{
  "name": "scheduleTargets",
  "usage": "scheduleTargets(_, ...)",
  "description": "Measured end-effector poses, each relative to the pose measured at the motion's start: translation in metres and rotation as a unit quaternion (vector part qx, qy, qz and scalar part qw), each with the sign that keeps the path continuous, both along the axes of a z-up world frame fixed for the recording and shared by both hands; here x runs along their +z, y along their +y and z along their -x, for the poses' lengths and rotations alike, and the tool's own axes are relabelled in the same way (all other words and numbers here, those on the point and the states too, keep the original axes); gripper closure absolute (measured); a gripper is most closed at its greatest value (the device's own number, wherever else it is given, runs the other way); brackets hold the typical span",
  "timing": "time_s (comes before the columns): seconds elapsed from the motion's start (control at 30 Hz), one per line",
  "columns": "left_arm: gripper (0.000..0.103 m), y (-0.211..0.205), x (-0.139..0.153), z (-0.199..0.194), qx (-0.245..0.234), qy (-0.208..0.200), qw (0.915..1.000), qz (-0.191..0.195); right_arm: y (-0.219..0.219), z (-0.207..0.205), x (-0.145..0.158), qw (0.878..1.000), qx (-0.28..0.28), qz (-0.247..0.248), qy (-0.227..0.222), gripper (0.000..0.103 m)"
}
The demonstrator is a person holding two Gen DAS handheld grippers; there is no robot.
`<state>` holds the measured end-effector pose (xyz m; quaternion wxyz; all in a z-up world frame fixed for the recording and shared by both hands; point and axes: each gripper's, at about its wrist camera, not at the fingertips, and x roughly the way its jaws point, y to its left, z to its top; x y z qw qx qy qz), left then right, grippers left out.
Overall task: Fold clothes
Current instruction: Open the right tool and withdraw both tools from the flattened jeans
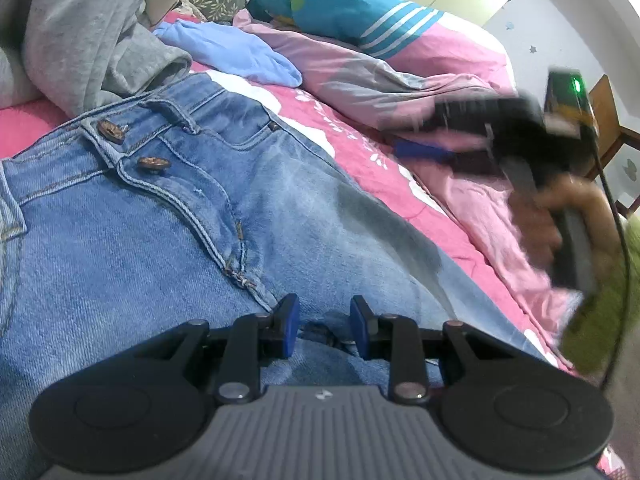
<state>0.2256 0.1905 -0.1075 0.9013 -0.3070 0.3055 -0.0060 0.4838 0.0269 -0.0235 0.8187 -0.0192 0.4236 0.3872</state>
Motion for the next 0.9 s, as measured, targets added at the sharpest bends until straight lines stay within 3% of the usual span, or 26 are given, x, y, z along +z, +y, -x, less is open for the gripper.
scheduleTargets(0.07, 0.073, 0.000, 0.000, -0.001, 0.000, 0.000, 1.0000, -0.001, -0.010, 0.003, -0.015, 0.999, -0.005, 0.036, 0.036, 0.078)
scheduleTargets(0.23, 0.073, 0.002, 0.000, -0.001, -0.002, -0.001, 1.0000, -0.002, 0.001, -0.005, -0.068, 0.997, -0.046, 0.056, 0.029, 0.082)
scheduleTargets(0.33, 0.073, 0.003, 0.000, 0.000, -0.004, -0.001, 1.0000, -0.002, 0.001, -0.017, -0.067, 0.993, -0.110, 0.035, 0.021, 0.089)
scheduleTargets(0.4, 0.073, 0.004, 0.000, -0.001, -0.005, -0.001, 1.0000, 0.003, -0.006, -0.021, -0.058, 0.990, -0.140, 0.025, 0.024, 0.087)
scheduleTargets(0.53, 0.074, 0.006, -0.001, -0.001, -0.007, 0.000, 0.9999, 0.011, -0.052, 0.001, -0.015, 0.986, -0.166, 0.002, 0.001, 0.086)
scheduleTargets(0.67, 0.072, 0.007, 0.000, -0.002, -0.009, -0.001, 0.9998, 0.017, -0.144, 0.049, 0.036, 0.974, -0.224, -0.036, -0.016, 0.085)
scheduleTargets(0.77, 0.069, 0.006, 0.003, 0.000, -0.010, -0.003, 0.9999, 0.013, -0.224, 0.107, 0.076, 0.957, -0.279, -0.070, -0.041, 0.085)
scheduleTargets(0.9, 0.064, -0.001, 0.007, 0.003, -0.016, -0.010, 0.9998, -0.008, -0.336, 0.229, 0.124, 0.924, -0.358, -0.098, -0.091, 0.083)
